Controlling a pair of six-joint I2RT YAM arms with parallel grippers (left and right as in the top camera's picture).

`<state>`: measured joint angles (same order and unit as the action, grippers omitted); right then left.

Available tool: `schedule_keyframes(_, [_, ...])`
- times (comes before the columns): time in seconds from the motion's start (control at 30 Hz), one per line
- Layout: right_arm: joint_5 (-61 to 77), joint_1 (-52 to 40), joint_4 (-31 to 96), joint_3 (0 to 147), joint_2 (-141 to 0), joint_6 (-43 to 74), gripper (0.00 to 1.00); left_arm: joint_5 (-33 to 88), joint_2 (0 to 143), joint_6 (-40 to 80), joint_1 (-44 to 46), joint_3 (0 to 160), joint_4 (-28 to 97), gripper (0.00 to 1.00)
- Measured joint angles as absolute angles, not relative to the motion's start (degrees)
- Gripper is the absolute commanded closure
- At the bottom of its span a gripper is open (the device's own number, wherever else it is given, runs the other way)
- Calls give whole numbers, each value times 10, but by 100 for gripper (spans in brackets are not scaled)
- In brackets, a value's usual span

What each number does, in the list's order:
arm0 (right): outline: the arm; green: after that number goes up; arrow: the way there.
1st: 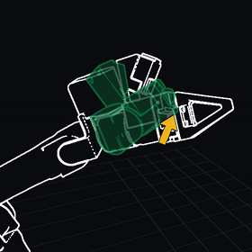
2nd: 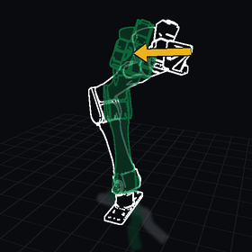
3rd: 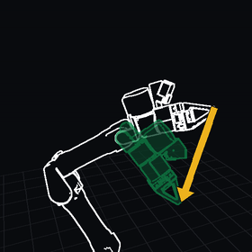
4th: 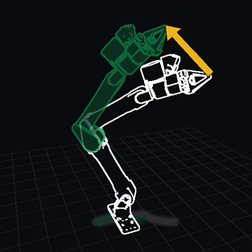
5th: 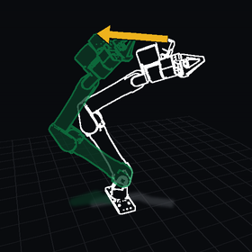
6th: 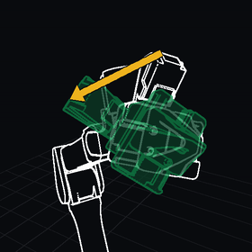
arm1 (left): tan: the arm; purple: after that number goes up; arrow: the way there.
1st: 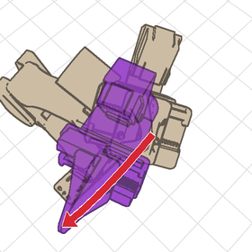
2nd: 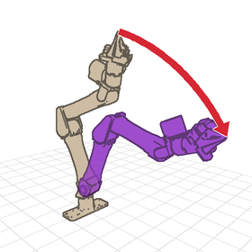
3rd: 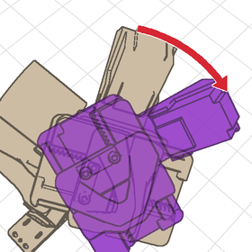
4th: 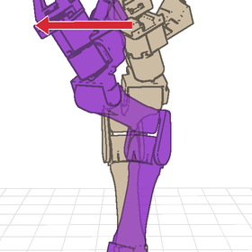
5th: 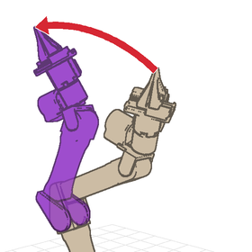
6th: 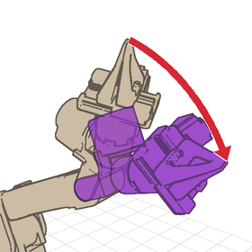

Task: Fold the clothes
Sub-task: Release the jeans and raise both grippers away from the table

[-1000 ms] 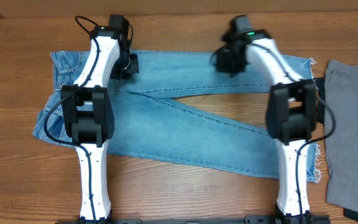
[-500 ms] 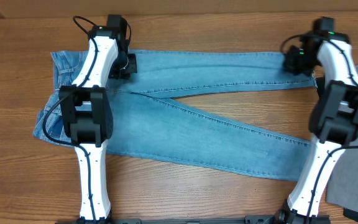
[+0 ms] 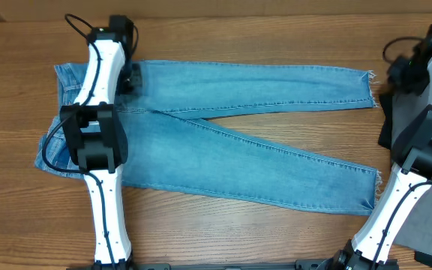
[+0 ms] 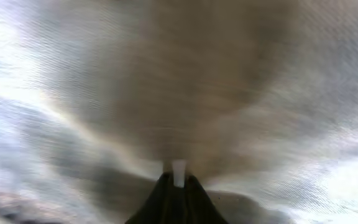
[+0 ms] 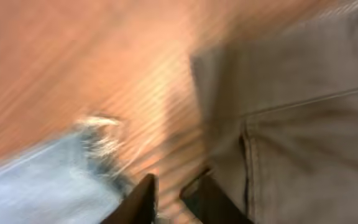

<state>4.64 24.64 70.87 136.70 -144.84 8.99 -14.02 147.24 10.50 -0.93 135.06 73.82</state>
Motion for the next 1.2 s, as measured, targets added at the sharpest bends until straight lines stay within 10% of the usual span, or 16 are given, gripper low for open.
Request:
schedule_keyframes(0.07, [51,243,740,1437,-1447,97,47,-151,1480,107,-13,1417,777,78])
schedule_keyframes(0.63, [142,241,971,1605,-1270,148,47,-29,1330,153,-13,1702,965,65])
schedule_keyframes(1.2, [87,210,908,958,-839,190,56,-111,950,197,192,1297,969,48])
